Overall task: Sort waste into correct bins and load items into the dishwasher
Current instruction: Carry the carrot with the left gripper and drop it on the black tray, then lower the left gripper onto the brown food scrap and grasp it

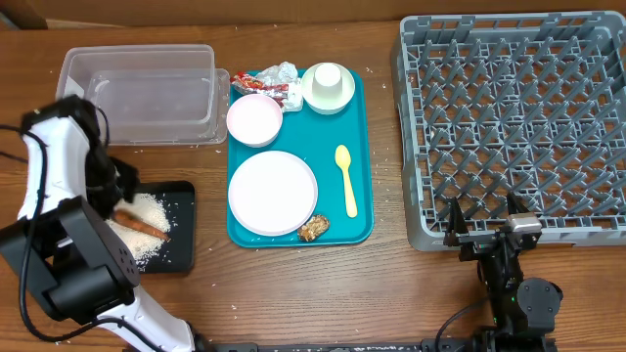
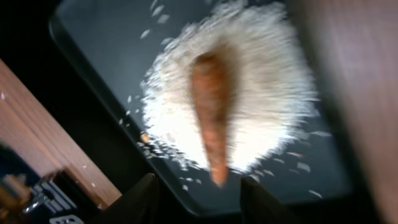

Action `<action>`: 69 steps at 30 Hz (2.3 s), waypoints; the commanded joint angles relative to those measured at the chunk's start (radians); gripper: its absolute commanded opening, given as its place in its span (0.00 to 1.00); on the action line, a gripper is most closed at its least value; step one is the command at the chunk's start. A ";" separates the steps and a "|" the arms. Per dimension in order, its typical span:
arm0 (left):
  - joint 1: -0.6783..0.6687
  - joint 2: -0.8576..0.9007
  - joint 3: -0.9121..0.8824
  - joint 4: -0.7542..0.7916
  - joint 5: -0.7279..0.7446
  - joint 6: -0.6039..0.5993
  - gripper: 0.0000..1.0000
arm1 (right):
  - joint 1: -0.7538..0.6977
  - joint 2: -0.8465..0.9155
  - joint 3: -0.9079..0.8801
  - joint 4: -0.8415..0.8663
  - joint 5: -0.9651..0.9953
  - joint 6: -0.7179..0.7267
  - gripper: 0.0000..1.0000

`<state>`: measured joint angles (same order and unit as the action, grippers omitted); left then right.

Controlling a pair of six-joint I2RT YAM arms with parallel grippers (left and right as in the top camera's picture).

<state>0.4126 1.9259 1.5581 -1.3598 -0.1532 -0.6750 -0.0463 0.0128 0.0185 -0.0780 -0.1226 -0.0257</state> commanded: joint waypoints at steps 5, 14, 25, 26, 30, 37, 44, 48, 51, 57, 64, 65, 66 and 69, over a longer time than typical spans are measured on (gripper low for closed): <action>-0.166 -0.177 0.129 0.012 0.315 0.164 0.44 | -0.007 -0.009 -0.011 0.005 0.010 0.007 1.00; -0.800 -0.151 0.072 0.052 0.306 0.267 0.55 | -0.007 -0.009 -0.011 0.005 0.010 0.007 1.00; -1.116 0.069 0.068 0.053 0.199 -0.228 0.54 | -0.007 -0.009 -0.011 0.005 0.010 0.007 1.00; -1.121 0.092 0.068 0.051 0.196 -0.272 0.53 | -0.007 -0.009 -0.011 0.005 0.010 0.007 1.00; -1.120 0.157 0.068 0.047 0.192 -0.389 0.51 | -0.007 -0.009 -0.011 0.005 0.010 0.007 1.00; -1.109 0.195 0.067 0.051 0.159 -0.425 0.51 | -0.007 -0.009 -0.011 0.005 0.010 0.008 1.00; -1.122 0.195 0.018 0.099 0.160 -0.434 0.50 | -0.007 -0.009 -0.011 0.005 0.010 0.007 1.00; -1.122 0.195 -0.025 0.138 0.159 -0.449 0.50 | -0.007 -0.009 -0.011 0.005 0.010 0.007 1.00; -1.122 0.195 -0.051 0.179 0.159 -0.449 0.50 | -0.007 -0.009 -0.011 0.005 0.010 0.007 1.00; -1.122 0.195 -0.058 0.190 0.162 -0.448 0.45 | -0.007 -0.009 -0.011 0.005 0.010 0.008 1.00; -1.120 0.192 -0.031 0.182 0.226 -0.359 0.34 | -0.007 -0.009 -0.011 0.005 0.010 0.007 1.00; -1.120 0.192 -0.011 0.169 0.231 -0.341 0.34 | -0.007 -0.009 -0.011 0.005 0.010 0.007 1.00; -1.120 0.191 0.009 0.152 0.230 -0.341 0.34 | -0.007 -0.009 -0.011 0.005 0.010 0.007 1.00; -1.120 0.191 0.069 0.114 0.228 -0.317 0.34 | -0.007 -0.009 -0.011 0.005 0.010 0.007 1.00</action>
<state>-0.7055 2.1139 1.5486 -1.2263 0.0547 -1.0439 -0.0463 0.0128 0.0185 -0.0784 -0.1230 -0.0257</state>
